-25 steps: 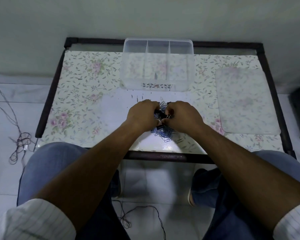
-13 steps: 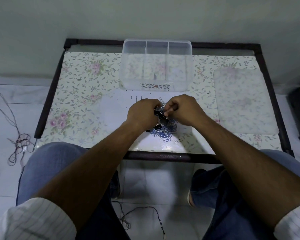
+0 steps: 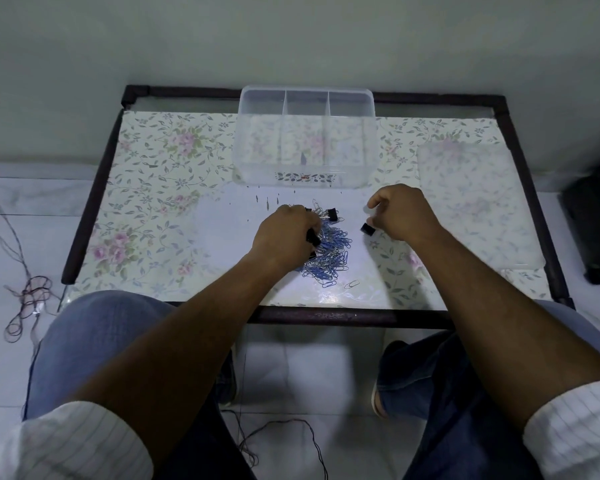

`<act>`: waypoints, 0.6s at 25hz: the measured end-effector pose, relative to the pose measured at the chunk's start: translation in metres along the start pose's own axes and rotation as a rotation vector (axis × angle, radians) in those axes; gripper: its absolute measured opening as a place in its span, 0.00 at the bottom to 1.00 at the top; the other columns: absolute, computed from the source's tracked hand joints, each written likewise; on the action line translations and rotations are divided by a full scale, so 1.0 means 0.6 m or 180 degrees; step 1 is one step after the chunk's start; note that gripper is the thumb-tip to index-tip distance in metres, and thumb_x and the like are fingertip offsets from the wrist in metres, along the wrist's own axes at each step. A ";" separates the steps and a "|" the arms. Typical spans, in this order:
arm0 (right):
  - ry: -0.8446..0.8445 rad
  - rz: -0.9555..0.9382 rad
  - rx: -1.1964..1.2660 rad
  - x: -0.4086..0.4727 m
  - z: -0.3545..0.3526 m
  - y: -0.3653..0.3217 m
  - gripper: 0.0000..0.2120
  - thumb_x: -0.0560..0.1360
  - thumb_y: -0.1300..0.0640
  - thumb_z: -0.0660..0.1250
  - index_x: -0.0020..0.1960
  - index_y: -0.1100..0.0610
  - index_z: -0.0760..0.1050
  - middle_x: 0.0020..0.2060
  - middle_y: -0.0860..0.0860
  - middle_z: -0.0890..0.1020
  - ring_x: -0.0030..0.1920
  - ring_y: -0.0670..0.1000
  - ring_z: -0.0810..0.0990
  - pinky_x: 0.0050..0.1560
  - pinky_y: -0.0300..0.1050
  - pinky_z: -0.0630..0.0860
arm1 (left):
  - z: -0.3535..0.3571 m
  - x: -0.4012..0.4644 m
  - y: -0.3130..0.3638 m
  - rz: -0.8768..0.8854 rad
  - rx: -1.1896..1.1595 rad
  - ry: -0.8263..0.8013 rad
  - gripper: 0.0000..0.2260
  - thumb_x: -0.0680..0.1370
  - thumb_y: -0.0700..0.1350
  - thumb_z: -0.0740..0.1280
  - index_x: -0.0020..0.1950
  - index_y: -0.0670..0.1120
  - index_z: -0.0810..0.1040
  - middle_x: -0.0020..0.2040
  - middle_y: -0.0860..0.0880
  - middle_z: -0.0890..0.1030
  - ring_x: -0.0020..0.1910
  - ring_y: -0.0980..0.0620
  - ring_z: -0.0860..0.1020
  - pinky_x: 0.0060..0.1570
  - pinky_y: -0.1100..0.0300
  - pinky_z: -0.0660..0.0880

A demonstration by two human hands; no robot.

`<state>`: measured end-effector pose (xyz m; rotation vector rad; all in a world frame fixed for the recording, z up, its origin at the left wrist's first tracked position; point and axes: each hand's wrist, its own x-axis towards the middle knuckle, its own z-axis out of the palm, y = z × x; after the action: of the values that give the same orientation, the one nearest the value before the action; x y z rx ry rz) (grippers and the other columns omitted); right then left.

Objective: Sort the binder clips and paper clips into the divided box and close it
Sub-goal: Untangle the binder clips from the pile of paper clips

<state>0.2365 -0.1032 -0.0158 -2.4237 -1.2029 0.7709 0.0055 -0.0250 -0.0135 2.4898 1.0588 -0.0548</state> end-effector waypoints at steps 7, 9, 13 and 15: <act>-0.0053 -0.0710 0.0420 -0.031 0.025 -0.052 0.09 0.74 0.53 0.79 0.53 0.49 0.85 0.49 0.45 0.84 0.44 0.48 0.83 0.47 0.45 0.80 | -0.056 0.000 -0.019 -0.0294 -0.0811 0.0351 0.07 0.76 0.40 0.71 0.50 0.50 0.86 0.45 0.53 0.84 0.40 0.52 0.79 0.49 0.59 0.76; -0.0171 -0.0872 0.0215 -0.035 0.045 -0.054 0.09 0.75 0.54 0.77 0.55 0.49 0.85 0.48 0.46 0.83 0.46 0.49 0.82 0.51 0.46 0.79 | -0.076 0.002 -0.053 -0.0615 -0.0677 0.0415 0.08 0.78 0.41 0.70 0.54 0.49 0.86 0.49 0.51 0.84 0.44 0.50 0.82 0.50 0.59 0.76; -0.0212 -0.1059 -0.0293 -0.025 0.071 -0.053 0.22 0.80 0.57 0.72 0.72 0.51 0.77 0.68 0.55 0.78 0.67 0.58 0.77 0.66 0.53 0.75 | -0.070 -0.013 -0.119 -0.1295 -0.0199 0.0143 0.10 0.77 0.38 0.68 0.48 0.50 0.86 0.52 0.49 0.86 0.50 0.46 0.83 0.47 0.57 0.75; -0.0314 -0.1092 -0.0495 -0.018 0.072 -0.053 0.25 0.79 0.60 0.72 0.76 0.52 0.74 0.70 0.56 0.76 0.70 0.59 0.75 0.66 0.54 0.75 | -0.062 -0.023 -0.126 -0.1404 -0.0068 -0.0025 0.10 0.76 0.37 0.67 0.46 0.50 0.85 0.49 0.49 0.85 0.47 0.47 0.83 0.44 0.56 0.77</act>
<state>0.1854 -0.0908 -0.0307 -2.2247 -1.7173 0.7202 -0.0616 0.0272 -0.0055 2.1895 1.5746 -0.1827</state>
